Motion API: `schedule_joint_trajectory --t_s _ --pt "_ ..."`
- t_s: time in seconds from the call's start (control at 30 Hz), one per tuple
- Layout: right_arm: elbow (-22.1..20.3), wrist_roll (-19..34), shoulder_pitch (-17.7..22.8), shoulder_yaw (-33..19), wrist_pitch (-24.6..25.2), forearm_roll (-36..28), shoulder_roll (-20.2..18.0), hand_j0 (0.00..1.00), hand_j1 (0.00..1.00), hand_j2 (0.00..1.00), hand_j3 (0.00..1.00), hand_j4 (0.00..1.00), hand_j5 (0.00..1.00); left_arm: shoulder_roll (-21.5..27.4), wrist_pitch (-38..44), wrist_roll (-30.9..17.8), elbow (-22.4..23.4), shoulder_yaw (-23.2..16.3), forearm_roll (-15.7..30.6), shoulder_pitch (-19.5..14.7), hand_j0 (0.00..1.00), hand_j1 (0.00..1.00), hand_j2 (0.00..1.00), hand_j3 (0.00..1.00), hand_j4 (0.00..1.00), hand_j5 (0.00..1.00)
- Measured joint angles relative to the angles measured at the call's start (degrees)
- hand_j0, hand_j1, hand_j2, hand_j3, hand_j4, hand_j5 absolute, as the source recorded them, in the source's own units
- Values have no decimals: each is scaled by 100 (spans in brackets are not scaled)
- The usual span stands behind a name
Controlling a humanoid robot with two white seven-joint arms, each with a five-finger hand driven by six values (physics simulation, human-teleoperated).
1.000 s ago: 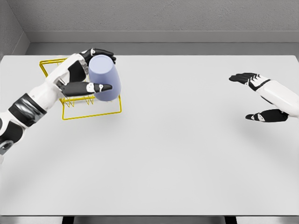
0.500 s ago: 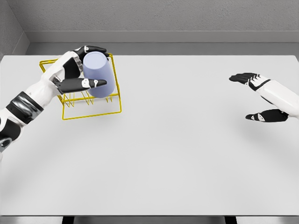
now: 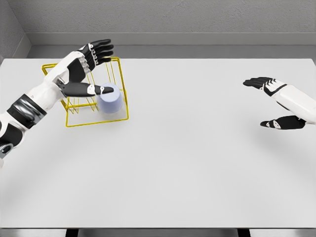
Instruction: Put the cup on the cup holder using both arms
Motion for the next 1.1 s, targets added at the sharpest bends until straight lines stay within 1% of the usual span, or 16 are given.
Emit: schedule_joint_trajectory --t_s 0.3,0.57,0.7,0.73,0.87,1.0,1.03,1.1 --pt "8 0 9 -3 0 0 0 100 100 100 100 100 100 29 -58 -2 -77 0 -23 -35 100 100 100 100 100 100" --pt "7 0 18 -3 0 0 0 100 100 100 100 100 100 72 -384 -4 -132 0 -36 -35 100 100 100 100 100 100" --pt "7 0 18 -3 0 0 0 100 100 100 100 100 100 127 -718 -4 -158 -1 -38 61 100 100 100 100 100 100" --pt "7 0 18 -3 0 0 0 100 100 100 100 100 100 190 -831 -4 -185 -2 -41 176 100 100 100 100 100 100" --pt "6 0 26 -3 0 0 0 100 100 100 100 100 100 654 -1310 -5 -245 -1 -44 395 100 100 100 100 100 100" --pt "6 0 26 -3 0 0 0 100 100 100 100 100 100 1150 -1685 -5 -262 -1 -35 439 100 100 100 100 100 100" --pt "8 0 26 -3 0 0 0 100 100 100 100 100 100 1266 -1769 -4 -264 0 -36 580 100 100 100 100 100 100" --pt "8 0 26 -3 0 0 0 100 100 100 100 100 100 1491 -2001 -5 -265 3 -34 686 100 100 100 100 100 100"
